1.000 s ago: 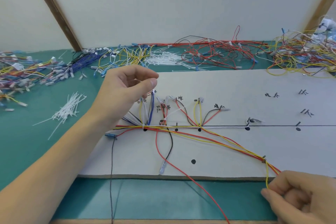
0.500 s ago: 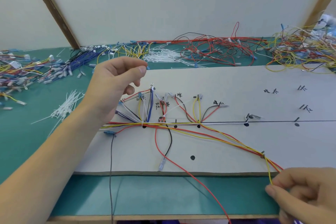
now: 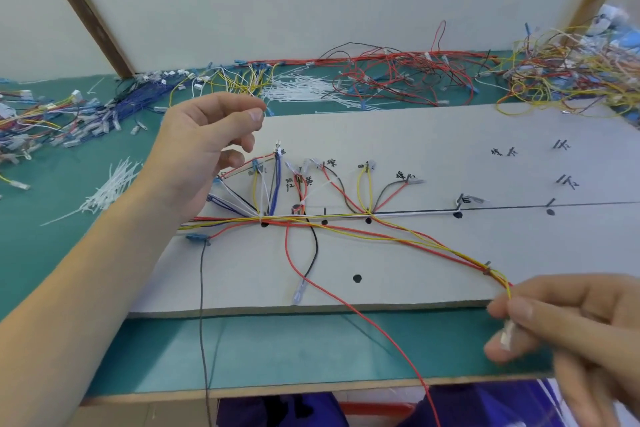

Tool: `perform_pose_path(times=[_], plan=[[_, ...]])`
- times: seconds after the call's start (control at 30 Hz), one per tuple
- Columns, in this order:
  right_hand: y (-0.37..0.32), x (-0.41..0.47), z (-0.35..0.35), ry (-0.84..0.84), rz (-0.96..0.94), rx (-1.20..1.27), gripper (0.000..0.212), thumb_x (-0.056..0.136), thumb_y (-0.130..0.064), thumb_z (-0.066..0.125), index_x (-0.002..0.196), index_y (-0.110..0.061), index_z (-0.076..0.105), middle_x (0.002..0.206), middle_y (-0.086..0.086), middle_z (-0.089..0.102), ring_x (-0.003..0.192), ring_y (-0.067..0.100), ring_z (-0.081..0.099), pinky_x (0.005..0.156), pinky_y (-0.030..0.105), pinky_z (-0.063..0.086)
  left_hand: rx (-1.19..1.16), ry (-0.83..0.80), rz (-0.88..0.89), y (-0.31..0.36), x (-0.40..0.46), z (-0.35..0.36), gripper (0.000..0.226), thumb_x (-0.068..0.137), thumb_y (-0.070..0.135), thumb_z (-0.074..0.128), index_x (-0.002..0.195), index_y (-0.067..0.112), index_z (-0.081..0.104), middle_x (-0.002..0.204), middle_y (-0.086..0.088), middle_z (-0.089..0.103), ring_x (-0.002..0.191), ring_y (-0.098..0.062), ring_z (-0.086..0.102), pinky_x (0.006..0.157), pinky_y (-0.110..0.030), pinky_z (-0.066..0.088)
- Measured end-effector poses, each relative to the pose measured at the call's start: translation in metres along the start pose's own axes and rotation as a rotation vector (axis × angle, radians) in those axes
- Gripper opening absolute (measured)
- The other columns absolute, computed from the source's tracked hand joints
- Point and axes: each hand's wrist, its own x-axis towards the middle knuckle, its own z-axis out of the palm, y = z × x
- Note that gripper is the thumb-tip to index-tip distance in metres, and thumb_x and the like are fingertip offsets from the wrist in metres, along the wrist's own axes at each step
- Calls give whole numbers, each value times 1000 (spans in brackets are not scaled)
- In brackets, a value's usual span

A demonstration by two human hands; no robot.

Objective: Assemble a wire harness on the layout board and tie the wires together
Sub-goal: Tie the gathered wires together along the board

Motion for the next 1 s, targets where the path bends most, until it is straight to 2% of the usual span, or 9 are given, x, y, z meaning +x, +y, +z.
perform_pose_path(times=[0.1,0.23,0.37,0.4,0.47,0.53,0.73,0.83,1.0], plan=[[-1,2,10,-32,-60,56,81,24,-73,93,82,-18,79,90,21,78,27,30,53,32,28,47,10,-24,-5,-3,1,0,10,90,12,73,94,19,78,78,5,67,65,-13,57,51,-20,41],[1,5,21,-78,-107,135,70,40,-67,95,83,-14,77,97,21,78,30,26,55,34,25,48,18,-54,-16,-7,1,1,9,85,19,75,90,22,81,79,5,67,65,-13,56,51,-20,41],[1,7,28,-37,-138,157,35,65,-46,91,81,-18,77,98,18,79,31,26,57,32,24,46,31,-64,-17,-8,3,-1,11,89,16,73,92,22,81,80,5,67,64,-12,57,51,-19,42],[1,8,29,-24,-149,166,34,68,-42,89,83,-15,76,97,18,79,32,26,57,32,25,46,36,-67,-17,-9,3,-1,11,90,15,73,92,22,81,80,5,68,63,-12,57,51,-19,43],[3,10,30,15,-164,171,51,63,-41,79,95,-3,70,94,19,79,33,28,58,32,26,47,44,-77,-20,-9,4,-2,11,89,16,73,92,23,81,80,5,68,63,-11,58,51,-19,43],[5,10,32,38,-173,163,59,60,-40,77,100,2,66,93,19,79,34,29,59,32,26,48,44,-90,-21,-10,4,-1,11,88,16,73,92,23,81,80,5,68,63,-11,58,51,-18,43],[8,10,31,73,-179,164,46,59,-40,76,89,-5,71,93,19,79,35,32,60,31,27,47,78,-99,-12,-10,2,0,10,86,19,75,92,24,81,80,4,69,64,-12,58,50,-19,43],[7,9,26,82,-223,154,33,56,-44,76,76,-18,76,92,17,79,35,31,60,33,26,48,118,-103,18,-11,1,2,11,81,23,77,91,23,81,77,1,67,63,-14,56,49,-19,41],[6,11,7,162,-313,157,31,58,-44,77,80,-23,79,87,19,78,33,24,57,34,24,48,154,-143,53,-13,0,5,10,85,16,76,90,22,81,75,1,69,61,-12,56,49,-19,42]])
